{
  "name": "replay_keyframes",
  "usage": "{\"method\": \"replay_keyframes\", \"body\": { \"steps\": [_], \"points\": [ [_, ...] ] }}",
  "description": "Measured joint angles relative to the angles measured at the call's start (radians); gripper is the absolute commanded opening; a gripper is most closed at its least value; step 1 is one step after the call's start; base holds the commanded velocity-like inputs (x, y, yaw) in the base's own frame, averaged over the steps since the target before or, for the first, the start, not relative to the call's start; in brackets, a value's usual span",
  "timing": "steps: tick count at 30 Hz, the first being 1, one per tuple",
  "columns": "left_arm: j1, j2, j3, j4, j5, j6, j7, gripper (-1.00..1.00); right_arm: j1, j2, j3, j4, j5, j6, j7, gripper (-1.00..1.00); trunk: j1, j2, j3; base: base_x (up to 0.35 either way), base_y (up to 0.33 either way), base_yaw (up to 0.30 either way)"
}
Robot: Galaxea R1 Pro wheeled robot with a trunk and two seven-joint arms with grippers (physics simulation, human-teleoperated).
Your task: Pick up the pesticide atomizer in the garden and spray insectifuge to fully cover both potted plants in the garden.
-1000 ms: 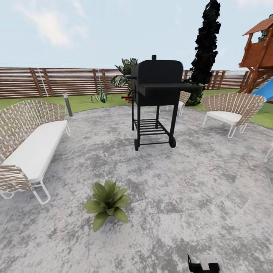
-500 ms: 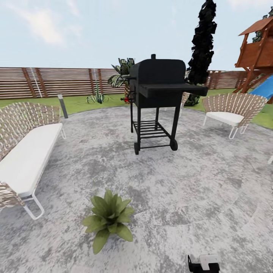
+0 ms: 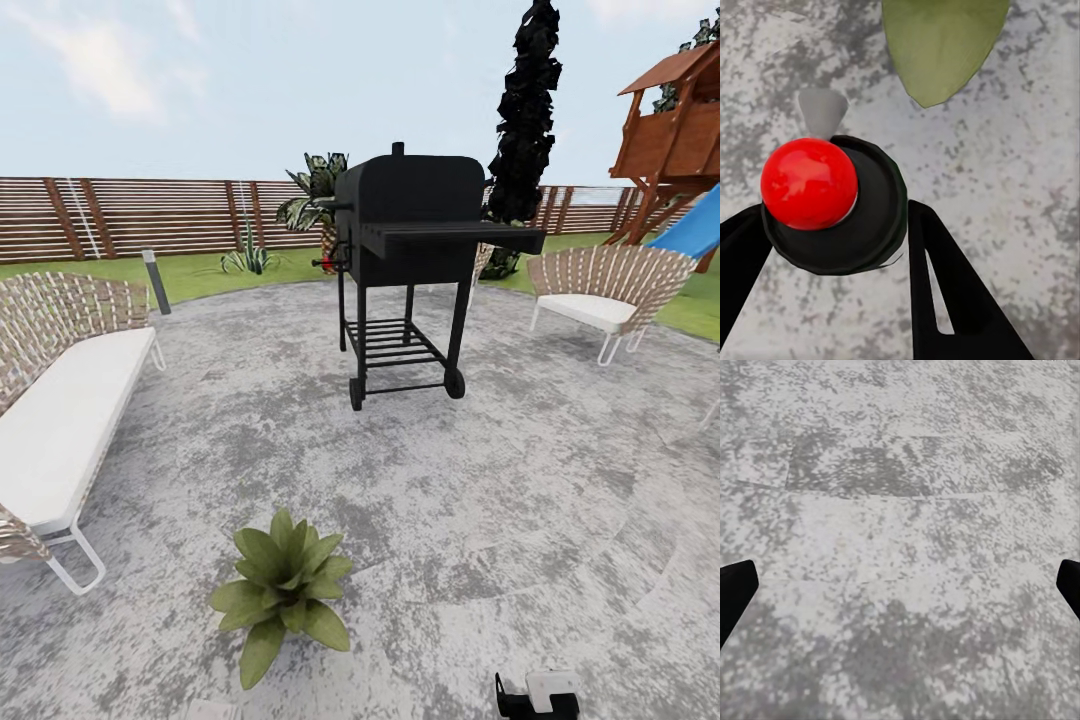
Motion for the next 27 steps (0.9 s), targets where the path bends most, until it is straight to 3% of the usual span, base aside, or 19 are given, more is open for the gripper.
{"method": "replay_keyframes", "body": {
  "steps": [17,20,23,24,27],
  "points": [
    [0.000,0.002,0.000,-0.001,-0.001,0.000,0.000,-1.00,0.000,0.000,0.001,-0.002,0.002,0.001,0.003,1.00,0.000,0.000,0.000,0.000,0.081,0.000],
    [-0.001,0.022,-0.001,-0.009,-0.002,-0.001,-0.012,-1.00,0.000,0.000,0.006,-0.004,0.016,0.001,0.010,1.00,0.000,0.000,0.000,0.000,0.001,0.000],
    [-0.008,0.064,-0.012,-0.017,-0.015,-0.001,-0.078,-1.00,0.000,0.000,0.061,-0.011,0.117,0.003,0.044,1.00,0.000,0.000,0.000,0.000,0.000,0.000],
    [-0.009,0.073,-0.015,-0.018,-0.031,0.000,-0.133,-1.00,0.000,-0.001,0.081,-0.020,0.163,0.004,0.068,1.00,0.000,0.000,0.000,0.000,0.000,0.000],
    [-0.023,0.115,-0.021,-0.043,-0.113,0.005,-0.269,-1.00,0.000,-0.004,0.098,-0.091,0.229,0.011,0.180,1.00,0.000,0.000,0.000,0.000,0.000,0.000]
  ]
}}
